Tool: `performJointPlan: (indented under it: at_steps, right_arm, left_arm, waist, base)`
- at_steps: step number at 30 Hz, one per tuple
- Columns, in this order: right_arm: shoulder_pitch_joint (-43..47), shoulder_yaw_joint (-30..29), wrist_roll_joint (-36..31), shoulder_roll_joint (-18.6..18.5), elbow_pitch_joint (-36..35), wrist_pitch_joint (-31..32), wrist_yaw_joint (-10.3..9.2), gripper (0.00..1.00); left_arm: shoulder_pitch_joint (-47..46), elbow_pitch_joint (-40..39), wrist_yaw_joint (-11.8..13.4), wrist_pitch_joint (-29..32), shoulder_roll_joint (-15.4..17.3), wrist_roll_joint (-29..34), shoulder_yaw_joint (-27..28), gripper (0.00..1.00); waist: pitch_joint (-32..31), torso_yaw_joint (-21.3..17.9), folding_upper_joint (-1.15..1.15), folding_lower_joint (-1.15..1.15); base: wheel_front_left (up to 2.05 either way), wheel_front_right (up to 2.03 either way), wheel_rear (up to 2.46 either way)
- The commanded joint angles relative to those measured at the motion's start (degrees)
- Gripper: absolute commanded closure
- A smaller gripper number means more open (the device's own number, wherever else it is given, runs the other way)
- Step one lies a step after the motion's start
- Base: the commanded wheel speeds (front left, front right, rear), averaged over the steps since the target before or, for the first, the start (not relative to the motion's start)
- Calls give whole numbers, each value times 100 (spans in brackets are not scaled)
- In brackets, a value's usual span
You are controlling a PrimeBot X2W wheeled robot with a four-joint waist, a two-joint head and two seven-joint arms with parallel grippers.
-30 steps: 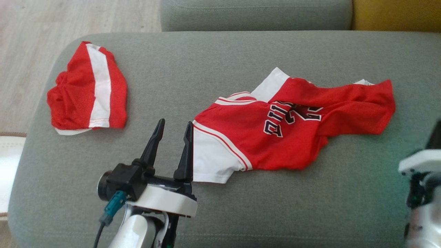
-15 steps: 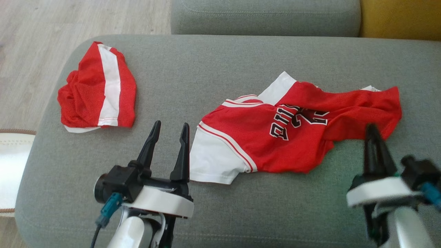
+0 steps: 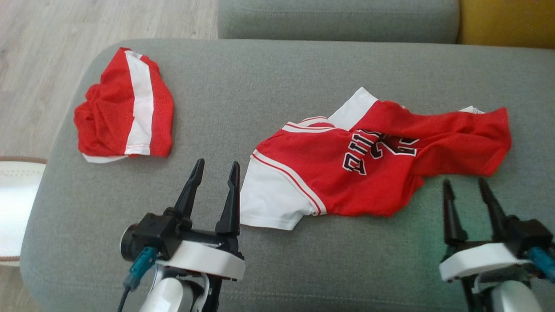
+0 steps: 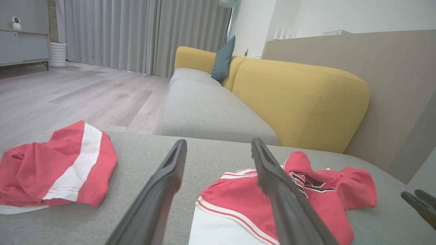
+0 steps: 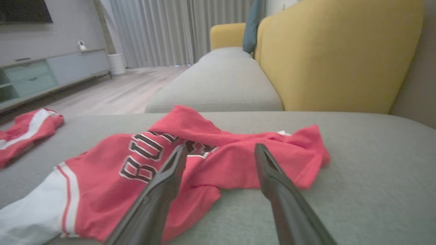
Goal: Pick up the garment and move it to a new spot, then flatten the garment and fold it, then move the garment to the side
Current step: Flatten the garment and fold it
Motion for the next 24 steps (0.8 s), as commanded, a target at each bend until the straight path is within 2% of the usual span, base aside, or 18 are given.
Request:
performJointPlan:
  at_steps: [1,4,9,16,21,22,23,24]
  right_arm:
    - [-301,48,-70,-36,-123,47,43,0]
    - [-537,-247,67,-36,253,388,43,0]
    - [-980,-158,418,-36,1039,728,43,0]
    - [-1432,-130,451,-36,1937,645,43,0]
    - [-1724,11,705,-36,2481,533,43,0]
    - [-1776,32,718,-36,2576,501,43,27]
    - [-1826,58,708,-36,2658,456,43,100]
    - [-1869,69,672,-36,2729,400,43,100]
  left_arm:
    - [-255,-202,-17,-29,6,48,159,0]
    - [-305,-192,-30,-29,6,59,120,0]
    - [-442,-156,-54,-29,6,68,57,0]
    - [-572,-109,-65,-29,6,99,33,0]
    - [-617,-89,-65,-29,6,100,42,0]
    - [-624,-88,-61,-29,6,101,40,0]
    - [-628,-86,-55,-29,6,103,39,0]
    - [-629,-83,-48,-29,6,105,38,0]
  waist:
    - [63,20,0,0]
    - [225,66,0,0]
    - [482,190,0,0]
    - [637,310,0,0]
    - [662,350,0,0]
    - [662,352,0,0]
    - [658,350,0,0]
    - [652,345,0,0]
  base:
    - [0,0,0]
    - [0,0,0]
    - [0,0,0]
    - [0,0,0]
    - [0,0,0]
    - [0,0,0]
    - [0,0,0]
    - [0,0,0]
